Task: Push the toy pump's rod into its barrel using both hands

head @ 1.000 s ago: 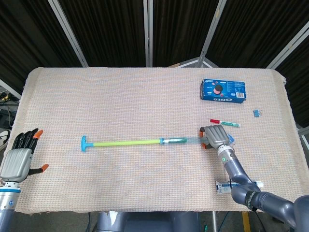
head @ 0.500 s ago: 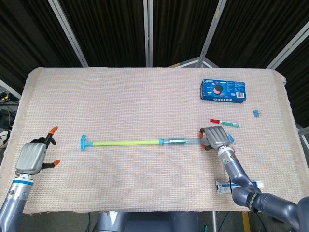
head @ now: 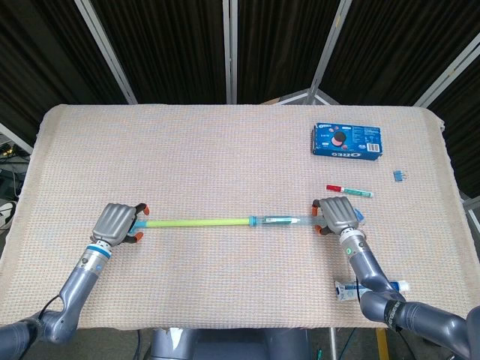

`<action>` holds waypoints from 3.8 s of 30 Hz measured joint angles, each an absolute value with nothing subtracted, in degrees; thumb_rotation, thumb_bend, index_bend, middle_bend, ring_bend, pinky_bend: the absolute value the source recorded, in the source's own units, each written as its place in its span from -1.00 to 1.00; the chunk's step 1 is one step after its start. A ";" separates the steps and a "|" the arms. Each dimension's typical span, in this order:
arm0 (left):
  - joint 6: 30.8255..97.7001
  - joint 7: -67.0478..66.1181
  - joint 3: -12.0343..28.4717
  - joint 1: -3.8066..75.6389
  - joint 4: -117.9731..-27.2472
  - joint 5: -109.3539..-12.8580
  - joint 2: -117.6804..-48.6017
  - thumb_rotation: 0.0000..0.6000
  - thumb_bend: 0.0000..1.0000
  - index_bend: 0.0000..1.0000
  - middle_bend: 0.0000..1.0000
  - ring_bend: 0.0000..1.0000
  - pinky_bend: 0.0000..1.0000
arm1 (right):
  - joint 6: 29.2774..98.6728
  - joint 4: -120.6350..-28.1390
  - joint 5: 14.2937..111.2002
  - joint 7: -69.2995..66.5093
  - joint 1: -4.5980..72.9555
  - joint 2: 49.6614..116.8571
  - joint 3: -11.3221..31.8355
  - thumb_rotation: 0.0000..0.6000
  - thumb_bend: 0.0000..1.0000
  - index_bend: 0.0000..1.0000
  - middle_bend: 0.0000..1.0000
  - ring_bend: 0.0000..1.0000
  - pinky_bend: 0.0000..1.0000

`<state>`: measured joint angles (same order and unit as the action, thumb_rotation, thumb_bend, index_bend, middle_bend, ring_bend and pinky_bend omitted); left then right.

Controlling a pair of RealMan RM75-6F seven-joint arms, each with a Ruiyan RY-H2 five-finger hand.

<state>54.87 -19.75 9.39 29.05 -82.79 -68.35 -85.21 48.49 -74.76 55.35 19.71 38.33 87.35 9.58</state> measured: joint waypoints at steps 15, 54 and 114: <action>51.16 -20.44 9.27 32.30 -76.94 -60.64 -89.23 1.00 -0.33 -0.07 0.67 0.59 1.00 | 49.92 -77.23 53.53 22.29 39.08 87.26 9.32 1.00 -0.10 0.28 1.00 1.00 1.00; 53.77 -21.66 9.36 34.10 -78.36 -55.18 -90.39 1.00 -0.03 0.40 0.67 0.59 1.00 | 51.65 -82.22 53.30 23.35 40.17 85.86 9.24 1.00 -0.04 0.30 1.00 1.00 1.00; 54.23 -25.06 11.76 43.74 -82.36 -49.37 -98.07 1.00 -0.26 -0.71 0.65 0.59 1.00 | 53.38 -85.21 47.44 27.76 46.18 90.97 10.30 1.00 -0.85 -0.54 1.00 1.00 1.00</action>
<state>54.23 -25.06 11.76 43.74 -82.36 -49.37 -98.07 53.38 -85.21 47.44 27.76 46.18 90.97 10.30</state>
